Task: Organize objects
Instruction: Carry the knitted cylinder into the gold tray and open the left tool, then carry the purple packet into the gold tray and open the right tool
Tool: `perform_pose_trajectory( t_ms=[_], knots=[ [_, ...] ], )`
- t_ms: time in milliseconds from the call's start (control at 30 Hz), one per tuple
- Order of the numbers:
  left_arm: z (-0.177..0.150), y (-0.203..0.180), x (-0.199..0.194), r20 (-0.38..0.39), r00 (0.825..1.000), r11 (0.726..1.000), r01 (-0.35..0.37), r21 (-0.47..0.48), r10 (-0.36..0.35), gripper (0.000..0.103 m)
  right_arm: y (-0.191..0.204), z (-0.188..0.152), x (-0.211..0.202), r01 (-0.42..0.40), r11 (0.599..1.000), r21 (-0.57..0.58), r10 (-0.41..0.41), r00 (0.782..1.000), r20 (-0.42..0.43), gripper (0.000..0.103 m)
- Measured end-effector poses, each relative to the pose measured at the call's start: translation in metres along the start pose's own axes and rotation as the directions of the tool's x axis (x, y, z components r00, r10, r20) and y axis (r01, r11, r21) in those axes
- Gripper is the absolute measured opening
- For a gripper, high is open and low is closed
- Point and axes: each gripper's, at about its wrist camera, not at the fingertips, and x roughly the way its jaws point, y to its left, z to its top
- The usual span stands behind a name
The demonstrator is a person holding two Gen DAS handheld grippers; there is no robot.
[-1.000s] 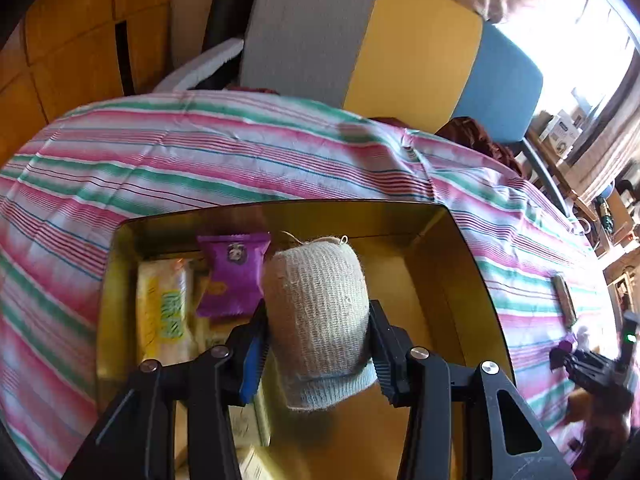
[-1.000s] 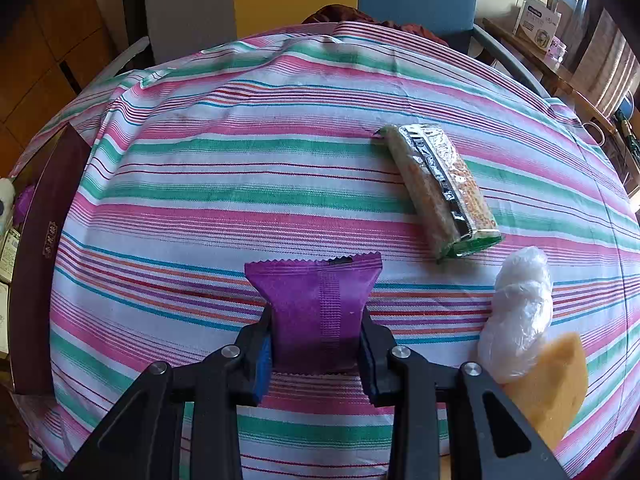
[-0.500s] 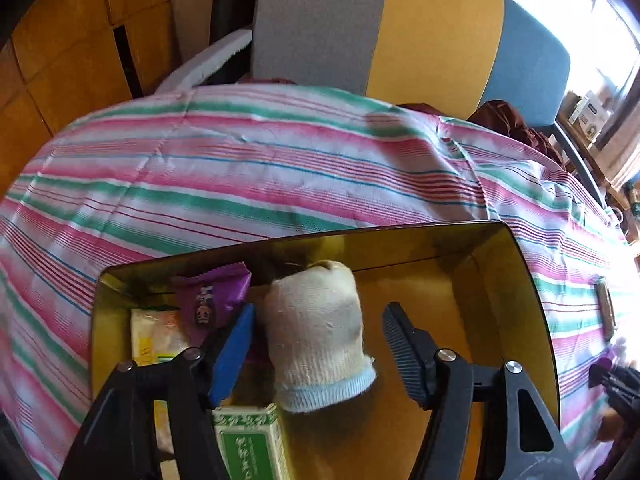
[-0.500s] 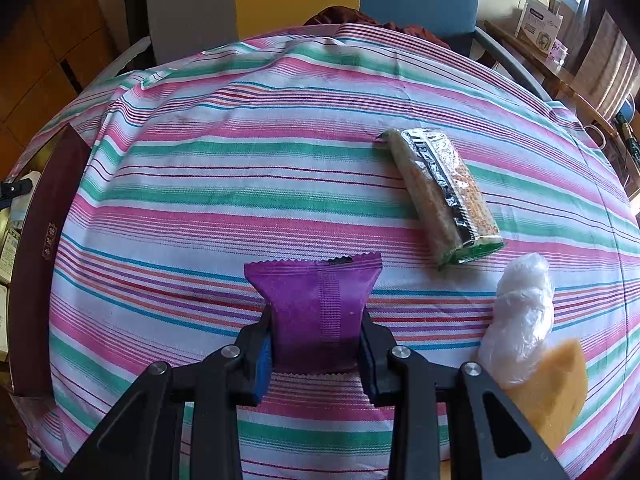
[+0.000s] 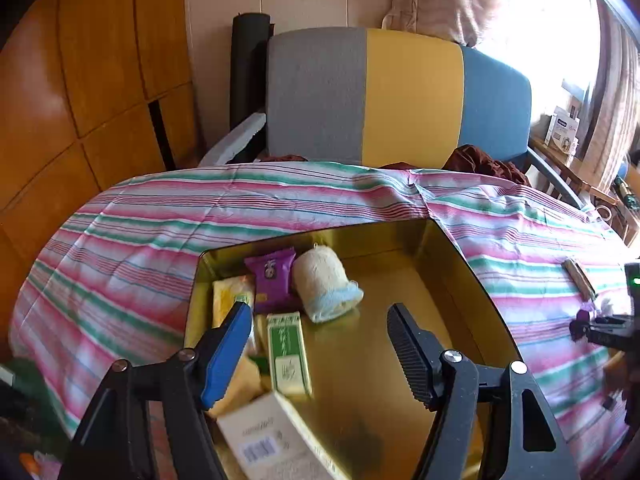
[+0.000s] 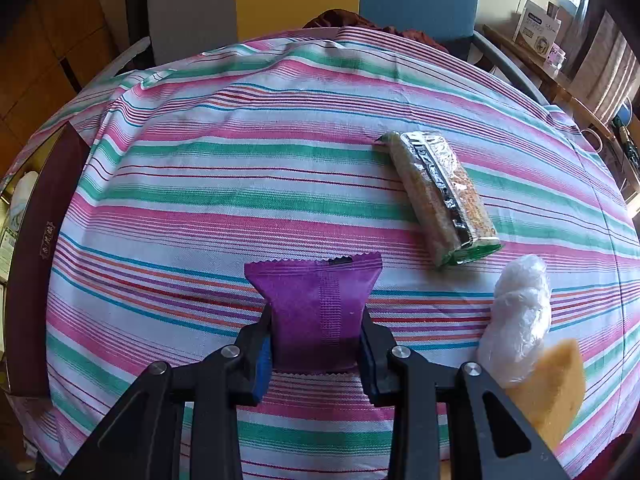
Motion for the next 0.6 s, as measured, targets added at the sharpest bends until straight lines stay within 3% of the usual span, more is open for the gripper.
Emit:
perform_pose_trajectory(
  t_ms=[267, 600],
  knots=[
    [-0.034, 0.002, -0.031, 0.030, 0.999, 1.000, -0.017, 0.003, 0.017, 0.071, 0.002, 0.000, 0.001, 0.014, 1.000, -0.007, -0.014, 1.000, 0.011, 0.034],
    [-0.053, 0.006, -0.043, 0.026, 1.000, 1.000, -0.007, -0.005, 0.007, 0.071, 0.004, 0.001, -0.002, 0.033, 0.999, 0.037, -0.032, 0.999, -0.009, 0.034]
  ],
)
